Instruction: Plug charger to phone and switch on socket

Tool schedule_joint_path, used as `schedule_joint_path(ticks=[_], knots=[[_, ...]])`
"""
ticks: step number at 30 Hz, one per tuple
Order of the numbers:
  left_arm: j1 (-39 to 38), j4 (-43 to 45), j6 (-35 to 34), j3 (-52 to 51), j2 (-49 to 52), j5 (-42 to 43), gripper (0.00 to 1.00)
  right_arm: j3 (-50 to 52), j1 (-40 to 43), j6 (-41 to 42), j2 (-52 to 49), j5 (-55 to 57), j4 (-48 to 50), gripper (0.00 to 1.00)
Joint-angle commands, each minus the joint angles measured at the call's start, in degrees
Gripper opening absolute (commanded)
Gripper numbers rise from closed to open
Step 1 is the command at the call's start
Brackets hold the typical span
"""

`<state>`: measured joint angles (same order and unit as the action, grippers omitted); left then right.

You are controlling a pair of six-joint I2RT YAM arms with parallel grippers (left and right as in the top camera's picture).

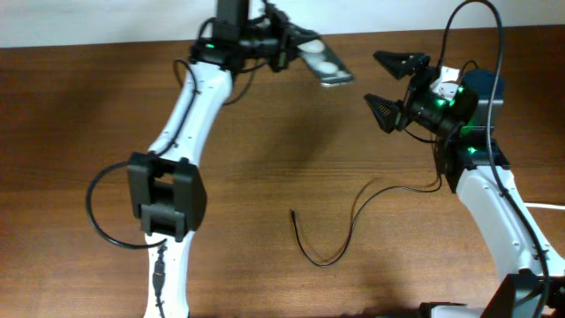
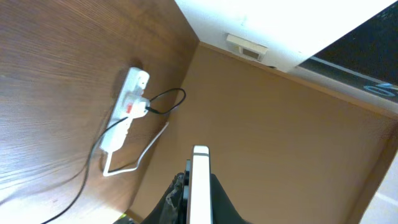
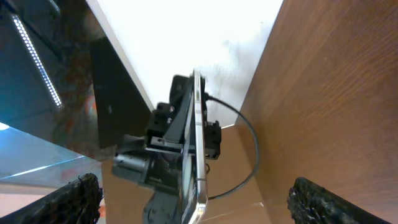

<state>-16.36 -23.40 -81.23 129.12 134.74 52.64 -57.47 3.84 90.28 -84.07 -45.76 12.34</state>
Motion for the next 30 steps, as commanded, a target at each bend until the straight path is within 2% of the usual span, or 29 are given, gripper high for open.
schedule_joint_path(ticks=[1,3,5,7,10,11,13,14,18,21,24,28,30], knots=[[4.76,-0.11,15.65,0.85,0.26,15.12,0.00,-0.07,1.49,-3.50,0.44,-6.38,-0.11,0.99],[6.86,-0.11,19.43,0.85,0.26,21.53,0.00,-0.07,1.42,-10.40,0.44,-8.33,-0.11,0.99],[9.33,-0.11,26.58,0.85,0.26,28.76,0.00,-0.07,1.42,-23.30,0.44,-13.40,-0.13,0.99],[10.36,-0.09,28.70,0.85,0.26,32.06,0.00,-0.07,1.38,-29.57,0.44,-17.31,-2.73,0.99],[11.98,-0.02,31.93,0.85,0.26,35.17,0.00,-0.07,-1.75,-44.96,0.44,-17.68,-21.49,0.99],[12.39,-0.02,34.36,0.85,0.26,35.76,0.00,-0.07,-5.14,-49.86,0.44,-15.78,-27.04,0.99],[12.48,-0.02,34.47,0.85,0.26,36.15,0.00,-0.09,-12.07,-54.75,0.44,-9.07,-33.94,0.99],[12.48,-0.02,34.47,0.85,0.26,36.13,0.00,-0.09,-15.54,-56.35,0.44,-5.42,-36.26,0.99],[13.88,-0.02,34.47,0.85,0.26,36.15,0.00,-0.09,-34.60,-57.48,0.44,23.61,-49.55,0.99],[16.13,-0.02,34.47,0.85,0.26,36.13,0.00,-0.07,-45.05,-57.48,0.22,38.91,-54.45,0.99],[17.84,-0.02,34.47,0.85,0.26,36.13,0.00,-0.07,-50.77,-54.64,-3.85,45.46,-54.80,0.99],[18.03,0.00,34.51,0.85,0.26,35.06,0.00,-2.62,-50.71,-56.00,-12.74,46.16,-52.89,0.99],[18.03,0.22,34.67,0.85,0.26,33.86,0.00,-3.15,-50.71,-55.98,-12.96,48.72,-52.63,0.99]])
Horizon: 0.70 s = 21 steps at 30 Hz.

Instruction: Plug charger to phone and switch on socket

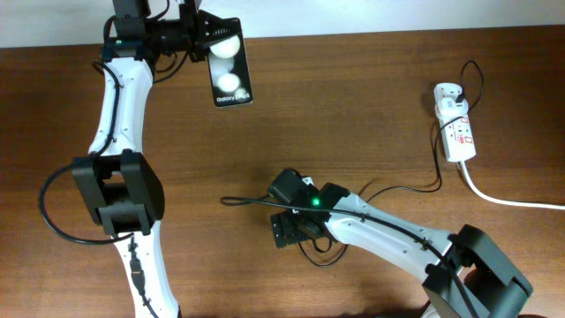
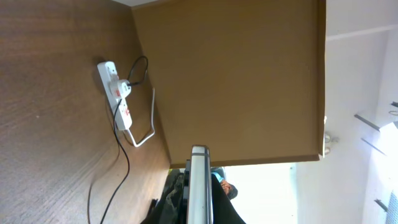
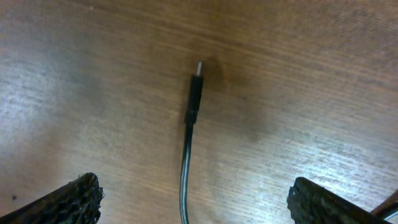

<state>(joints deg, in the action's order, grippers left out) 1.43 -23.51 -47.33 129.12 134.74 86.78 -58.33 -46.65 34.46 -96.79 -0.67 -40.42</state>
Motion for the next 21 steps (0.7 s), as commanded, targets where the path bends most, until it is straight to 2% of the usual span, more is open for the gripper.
schedule_joint_path(ticks=[1,4,7,10,12,13,14,15,16,17,21], knots=[[0.24,0.35,0.76,0.85,0.26,-1.14,0.00,-2.29,-0.22,-0.17,-0.42,5.18,0.11,0.99],[0.46,0.57,0.76,0.85,0.26,-1.29,0.00,-2.71,-0.22,-1.01,-2.38,5.68,0.55,0.99],[1.27,0.55,0.76,0.85,0.26,-1.20,0.00,-7.41,-0.22,-2.97,-8.28,6.25,-2.08,0.99],[1.36,0.55,0.76,0.85,0.26,-1.20,0.00,-13.33,-0.22,-2.32,-14.10,7.63,-6.05,0.96],[1.36,0.55,0.76,0.85,0.26,-1.07,0.00,-14.34,-0.22,0.13,-14.82,8.26,-7.98,0.88],[1.36,0.55,0.76,0.85,0.26,-1.09,0.00,-14.34,-0.22,0.79,-14.82,8.50,-8.52,0.79],[1.36,0.55,0.76,0.85,0.26,-1.09,0.00,-14.34,-0.22,1.90,-14.93,8.63,-9.14,0.63],[1.36,0.55,0.76,0.85,0.26,-1.09,0.00,-14.34,-0.22,2.01,-15.13,8.63,-9.22,0.56],[1.36,0.55,0.76,0.85,0.26,-1.09,0.00,-14.32,-0.22,2.03,-15.13,8.63,-9.33,0.44],[1.36,0.52,0.76,0.85,0.26,-1.07,0.00,-14.32,-0.22,2.05,-15.13,8.63,-9.31,0.27],[1.36,0.52,0.76,0.85,0.26,-1.09,0.00,-14.32,-0.22,2.03,-15.13,8.66,-9.31,0.10]])
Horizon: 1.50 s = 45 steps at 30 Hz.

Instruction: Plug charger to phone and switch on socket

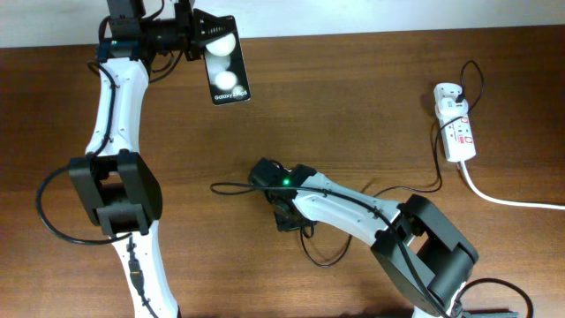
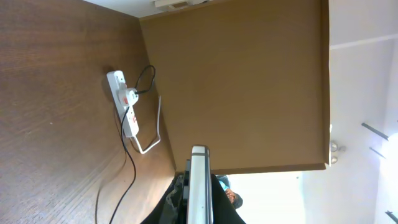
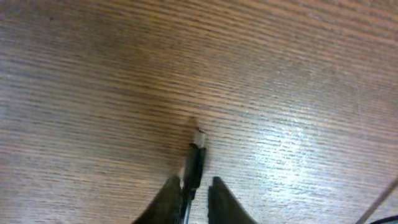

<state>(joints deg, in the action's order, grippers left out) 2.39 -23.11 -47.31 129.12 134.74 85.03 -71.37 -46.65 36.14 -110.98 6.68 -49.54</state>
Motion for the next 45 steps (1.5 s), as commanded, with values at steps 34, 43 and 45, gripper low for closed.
schedule_joint_path(ticks=[34,43,45], knots=[[-7.76,4.92,-7.61,0.85,0.26,-18.67,0.00,-2.93,36.11,-8.20,1.33,-91.27,42.93,0.04],[-7.98,10.73,-9.09,0.85,0.26,-20.92,0.00,-2.93,36.13,16.48,1.33,-86.09,72.54,0.04],[-7.98,12.00,-10.99,0.85,0.26,-20.50,0.00,-2.93,36.13,17.27,1.33,-85.24,72.57,0.04]])
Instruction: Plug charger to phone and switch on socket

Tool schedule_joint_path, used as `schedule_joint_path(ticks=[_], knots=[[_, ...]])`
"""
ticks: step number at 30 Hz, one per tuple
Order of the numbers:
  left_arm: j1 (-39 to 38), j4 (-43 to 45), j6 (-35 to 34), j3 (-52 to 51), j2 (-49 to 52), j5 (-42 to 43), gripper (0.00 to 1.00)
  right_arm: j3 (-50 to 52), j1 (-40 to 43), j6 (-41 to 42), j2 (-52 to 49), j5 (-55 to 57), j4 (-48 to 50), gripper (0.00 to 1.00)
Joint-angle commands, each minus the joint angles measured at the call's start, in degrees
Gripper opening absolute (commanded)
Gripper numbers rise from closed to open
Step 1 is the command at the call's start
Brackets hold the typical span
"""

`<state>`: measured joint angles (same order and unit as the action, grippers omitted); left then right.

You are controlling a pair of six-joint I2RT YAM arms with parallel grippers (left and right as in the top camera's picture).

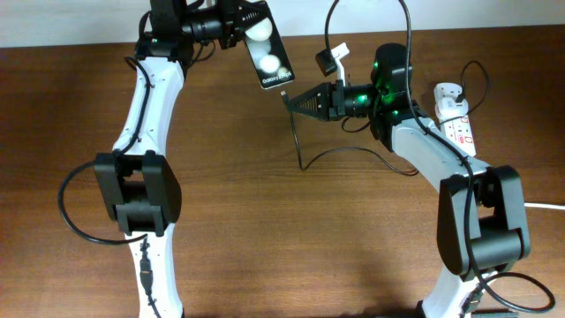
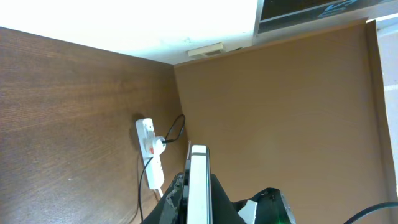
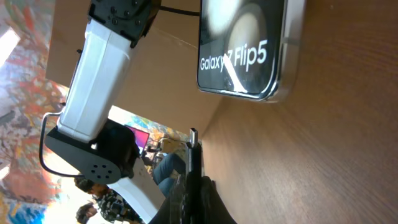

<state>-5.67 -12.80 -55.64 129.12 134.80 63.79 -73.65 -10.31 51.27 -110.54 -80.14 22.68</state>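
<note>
My left gripper (image 1: 237,19) is shut on the phone (image 1: 269,55), a dark Galaxy Z Flip5 held up over the table's back middle; the left wrist view shows it edge-on (image 2: 198,183). My right gripper (image 1: 300,100) is shut on the black charger plug (image 3: 193,158), its metal tip (image 1: 283,94) just below the phone's lower end (image 3: 244,53) and apart from it. The black cable (image 1: 305,150) hangs from the plug and loops across the table. The white socket strip (image 1: 455,124) lies at the right with the charger adapter plugged in.
A white mains lead (image 1: 516,201) runs from the strip off the right edge. The cable loop lies on the brown wooden table (image 1: 265,230) between the arms. A brown wall panel (image 2: 298,112) stands behind the table.
My right gripper, then shut on the plug down on the table's middle, now holds it lifted just under the phone. My left gripper has brought the phone rightward and tilted it.
At first my left gripper held the phone at the back middle and my right was open near the strip. Then the phone was at the back left, with my right gripper open over the plug, then shut on it. Now plug and phone nearly meet.
</note>
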Motion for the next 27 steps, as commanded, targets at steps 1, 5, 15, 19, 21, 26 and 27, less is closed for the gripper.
schedule_joint_path(ticks=[1,5,15,19,21,26,27], knots=[[0.07,2.08,-2.89,0.85,0.20,1.03,0.00,-0.66,-0.22,2.89,0.90,2.10,0.33,0.04],[0.02,2.73,-3.34,0.85,0.20,3.08,0.00,-0.66,-0.22,3.72,0.90,2.69,0.35,0.04],[-1.44,3.19,-1.68,0.85,0.20,3.87,0.00,-0.66,-0.22,3.91,0.90,2.84,0.76,0.04],[-1.57,3.13,-0.35,0.85,0.20,3.89,0.00,-0.66,-0.22,3.89,0.90,2.82,0.76,0.04],[-1.46,3.15,-0.02,0.85,0.20,3.61,0.00,-0.66,-0.17,3.89,0.90,2.80,0.76,0.04],[0.22,3.15,-0.07,0.85,0.20,2.60,0.00,-0.63,-0.17,3.89,0.90,2.40,0.74,0.04],[0.22,3.17,-0.07,0.85,0.20,2.60,0.00,-0.63,-0.17,3.89,0.90,2.40,0.74,0.04]])
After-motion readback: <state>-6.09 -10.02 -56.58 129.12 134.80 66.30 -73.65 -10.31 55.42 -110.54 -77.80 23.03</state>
